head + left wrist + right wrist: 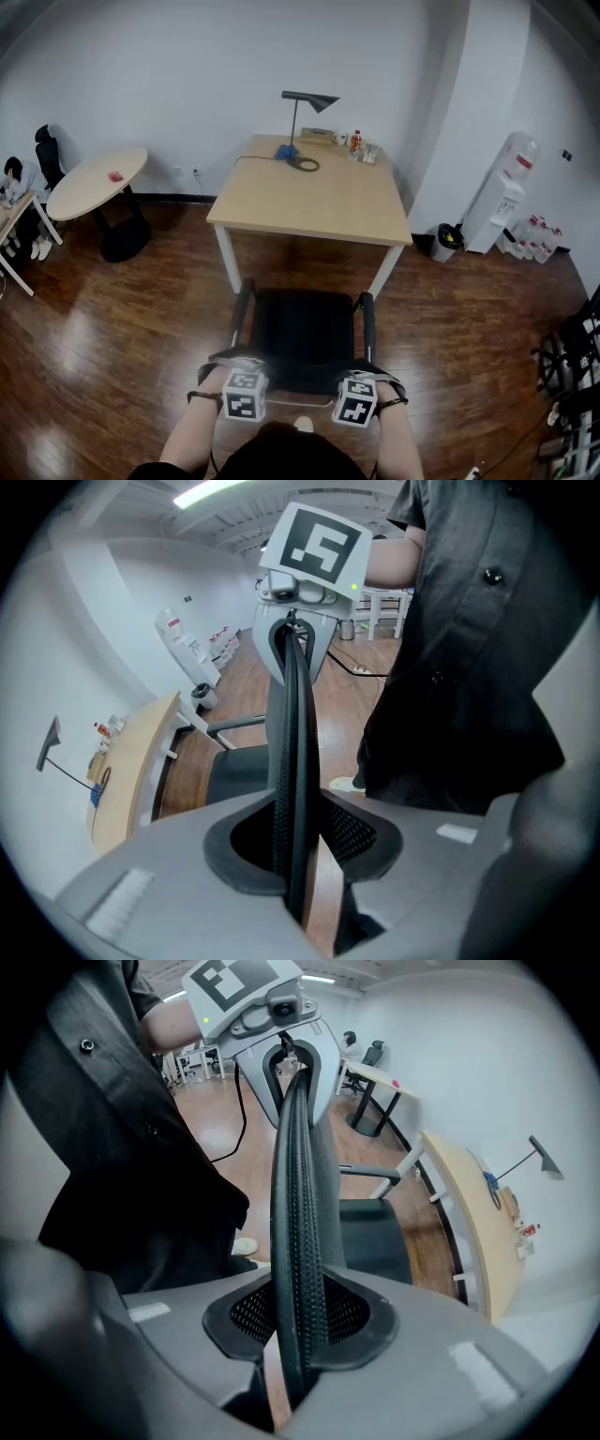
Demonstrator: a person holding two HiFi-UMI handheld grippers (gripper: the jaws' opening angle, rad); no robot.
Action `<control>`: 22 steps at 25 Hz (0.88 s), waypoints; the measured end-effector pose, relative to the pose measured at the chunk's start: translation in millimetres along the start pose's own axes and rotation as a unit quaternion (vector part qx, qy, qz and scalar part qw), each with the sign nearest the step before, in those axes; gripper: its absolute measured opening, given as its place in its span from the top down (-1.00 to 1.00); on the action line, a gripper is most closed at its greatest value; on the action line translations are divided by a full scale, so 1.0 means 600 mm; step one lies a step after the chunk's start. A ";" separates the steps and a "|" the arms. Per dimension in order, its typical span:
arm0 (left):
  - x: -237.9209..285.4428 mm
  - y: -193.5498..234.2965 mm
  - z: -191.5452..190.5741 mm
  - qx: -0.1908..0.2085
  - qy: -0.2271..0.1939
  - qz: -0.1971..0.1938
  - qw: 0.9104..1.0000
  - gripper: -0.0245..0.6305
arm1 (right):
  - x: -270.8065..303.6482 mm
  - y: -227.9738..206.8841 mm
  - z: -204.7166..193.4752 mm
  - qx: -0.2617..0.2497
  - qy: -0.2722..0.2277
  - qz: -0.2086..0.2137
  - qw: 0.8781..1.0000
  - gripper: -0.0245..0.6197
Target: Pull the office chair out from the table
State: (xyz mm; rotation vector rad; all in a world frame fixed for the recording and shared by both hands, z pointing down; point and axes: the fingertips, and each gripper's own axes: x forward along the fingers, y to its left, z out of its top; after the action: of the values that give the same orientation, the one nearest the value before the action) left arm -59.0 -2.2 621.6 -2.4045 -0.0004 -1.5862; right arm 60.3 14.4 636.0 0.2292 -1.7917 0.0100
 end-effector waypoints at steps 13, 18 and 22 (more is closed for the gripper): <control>-0.011 -0.046 0.003 0.006 -0.004 0.002 1.000 0.61 | -0.005 0.048 0.002 0.008 0.001 -0.004 1.000 0.60; -0.019 -0.059 0.005 0.011 -0.008 0.005 1.000 0.61 | -0.010 0.063 0.005 0.017 0.002 -0.005 1.000 0.58; -0.020 -0.049 0.002 0.018 -0.019 0.037 0.999 0.58 | -0.015 0.044 0.010 0.019 -0.021 -0.062 0.998 0.47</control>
State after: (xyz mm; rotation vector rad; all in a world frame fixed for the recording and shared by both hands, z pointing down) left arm -66.7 28.1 616.6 -2.3778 0.0516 -1.4962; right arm 52.0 40.7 628.8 0.3715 -1.8167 -0.0492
